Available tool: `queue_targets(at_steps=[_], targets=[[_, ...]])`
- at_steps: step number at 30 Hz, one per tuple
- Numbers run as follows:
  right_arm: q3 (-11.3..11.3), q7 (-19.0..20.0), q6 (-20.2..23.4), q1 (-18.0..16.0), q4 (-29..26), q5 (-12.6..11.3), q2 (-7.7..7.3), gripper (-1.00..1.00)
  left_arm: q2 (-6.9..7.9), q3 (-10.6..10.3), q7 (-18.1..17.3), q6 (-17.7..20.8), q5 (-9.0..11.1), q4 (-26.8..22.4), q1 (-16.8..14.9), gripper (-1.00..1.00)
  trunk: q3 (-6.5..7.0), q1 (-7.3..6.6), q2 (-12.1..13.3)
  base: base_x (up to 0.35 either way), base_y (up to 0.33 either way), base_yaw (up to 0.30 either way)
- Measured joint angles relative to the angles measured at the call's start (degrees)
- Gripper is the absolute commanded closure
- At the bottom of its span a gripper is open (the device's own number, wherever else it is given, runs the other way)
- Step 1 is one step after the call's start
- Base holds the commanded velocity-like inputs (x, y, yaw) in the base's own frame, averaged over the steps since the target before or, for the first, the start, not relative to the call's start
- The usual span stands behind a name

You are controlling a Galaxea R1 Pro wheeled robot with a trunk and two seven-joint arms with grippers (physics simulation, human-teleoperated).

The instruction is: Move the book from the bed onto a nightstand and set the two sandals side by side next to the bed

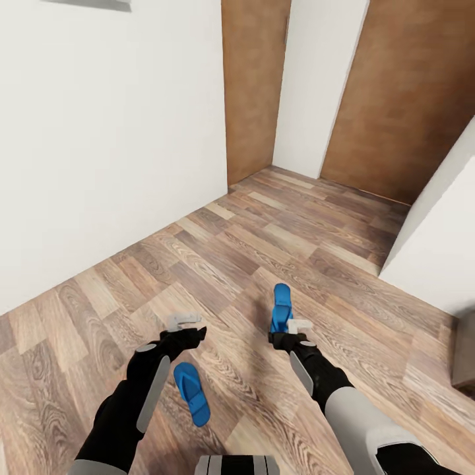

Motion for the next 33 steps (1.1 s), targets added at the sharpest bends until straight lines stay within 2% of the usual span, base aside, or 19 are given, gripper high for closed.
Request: queue_targets(at_steps=[7,11,13,15,16,17,19,25,26,30,33], targets=[[-0.05,-0.01,0.0,-0.01,-0.07,-0.01,0.0,1.0,-0.05,0.03,0.02,-0.09,-0.01,0.02,0.0,-1.0,0.0,-0.01,0.0,-0.098,-0.281,-0.067],[-0.08,-0.06,-0.02,-0.01,-0.07,0.0,0.01,1.0,-0.08,0.15,-0.15,-1.57,0.06,0.04,0.0,-1.0,0.0,-0.01,0.0,-0.008,-0.052,-0.001],[-0.03,-0.04,-0.02,-0.01,-0.08,0.03,0.01,1.0,-0.15,0.17,-0.23,-2.21,-0.01,0.48,0.0,-1.0,0.56,-0.07,0.02,0.0,-0.002,0.0],[-0.06,-0.05,-0.02,-0.01,-0.13,0.03,0.01,1.0,-0.22,0.01,-0.36,-2.43,-0.03,2.42,0.01,-1.0,1.18,-0.12,0.05,0.0,0.0,0.0],[-0.03,-0.06,-0.02,-0.02,-0.19,0.06,0.01,1.0,-0.19,-3.5,-0.19,-8.06,0.11,10.96,0.02,-1.0,1.49,-0.15,0.06,0.0,0.0,0.0],[-0.05,-0.06,-0.02,-0.01,-0.2,0.02,0.01,1.0,-0.15,-4.17,-0.08,-10.65,-0.04,15.89,0.02,-1.0,1.8,-0.17,0.08,0.0,0.0,0.0],[-0.08,-0.06,-0.02,-0.01,-0.24,0.03,0.01,1.0,-0.11,-4.71,0.03,-13.7,-0.06,20.16,0.0,-1.0,2.43,-0.23,0.1,0.0,0.0,0.0],[-0.15,-0.07,-0.02,-0.01,-0.25,0.02,-0.02,1.0,0.14,-4.85,0.04,-16.05,0.26,25.65,0.0,-1.0,4.21,-0.38,0.18,0.0,0.0,0.0],[-0.18,-0.16,-0.07,-0.01,-0.25,0.03,-0.07,1.0,0.46,-4.5,0.1,-19.82,0.17,27.35,0.0,-1.0,4.43,-0.4,0.2,0.0,0.0,0.0],[-0.13,-0.07,-0.1,-0.01,-0.16,0.02,-0.08,1.0,1.0,-4.15,0.11,-23.02,0.27,28.83,0.0,-1.0,5.33,-0.51,0.25,0.0,0.0,0.0],[-0.15,0.0,-0.11,-0.01,-0.16,0.02,-0.08,1.0,2.33,-3.64,0.08,-24.54,0.14,29.67,-0.01,-1.0,6.0,-0.59,0.29,0.0,0.0,0.0]])
